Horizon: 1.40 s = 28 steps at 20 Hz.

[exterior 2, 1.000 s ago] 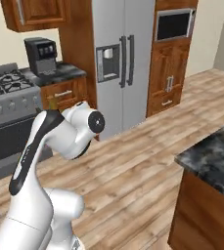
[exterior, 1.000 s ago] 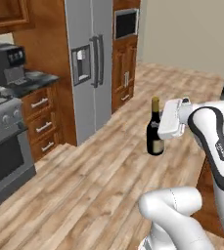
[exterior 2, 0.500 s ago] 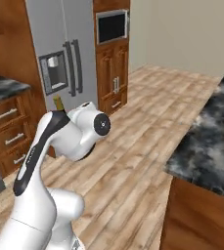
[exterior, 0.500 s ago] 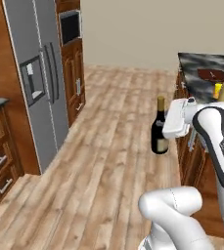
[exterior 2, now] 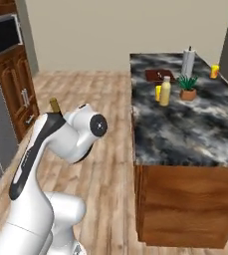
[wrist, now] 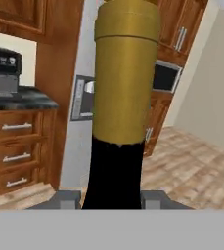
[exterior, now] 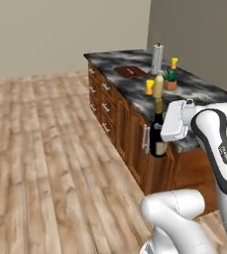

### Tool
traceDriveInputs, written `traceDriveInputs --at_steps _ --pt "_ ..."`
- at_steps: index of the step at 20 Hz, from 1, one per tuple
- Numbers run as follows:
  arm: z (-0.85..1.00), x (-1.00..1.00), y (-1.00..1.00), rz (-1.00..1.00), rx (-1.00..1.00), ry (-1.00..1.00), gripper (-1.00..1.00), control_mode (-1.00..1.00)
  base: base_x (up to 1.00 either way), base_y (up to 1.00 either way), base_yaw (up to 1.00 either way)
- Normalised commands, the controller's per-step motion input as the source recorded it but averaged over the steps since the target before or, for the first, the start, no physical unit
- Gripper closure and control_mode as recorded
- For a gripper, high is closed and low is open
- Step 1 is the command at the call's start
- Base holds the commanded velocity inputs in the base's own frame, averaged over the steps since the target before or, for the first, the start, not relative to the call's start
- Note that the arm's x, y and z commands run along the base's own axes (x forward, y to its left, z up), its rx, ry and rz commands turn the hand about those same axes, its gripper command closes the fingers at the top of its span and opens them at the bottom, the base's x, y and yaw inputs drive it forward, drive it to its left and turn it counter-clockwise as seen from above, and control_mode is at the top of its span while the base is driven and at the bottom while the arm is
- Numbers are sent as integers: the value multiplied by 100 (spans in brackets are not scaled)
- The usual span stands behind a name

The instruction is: Place the drinks on the dining counter in a tight cluster.

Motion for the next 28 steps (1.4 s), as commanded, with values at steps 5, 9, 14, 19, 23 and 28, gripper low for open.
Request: traceDriveInputs --at_steps 5,9,14,19,23,28 --pt "0 0 0 0 0 0 100 100 67 56 -83" --pt "0 0 0 0 0 0 100 100 87 69 -77" --pt "0 0 0 0 0 0 100 100 99 90 -65" --pt "0 0 0 0 0 0 100 100 26 86 -64" --pt "0 0 0 0 0 0 100 100 -5 66 -75" --pt "0 0 0 0 0 0 100 100 27 94 -54"
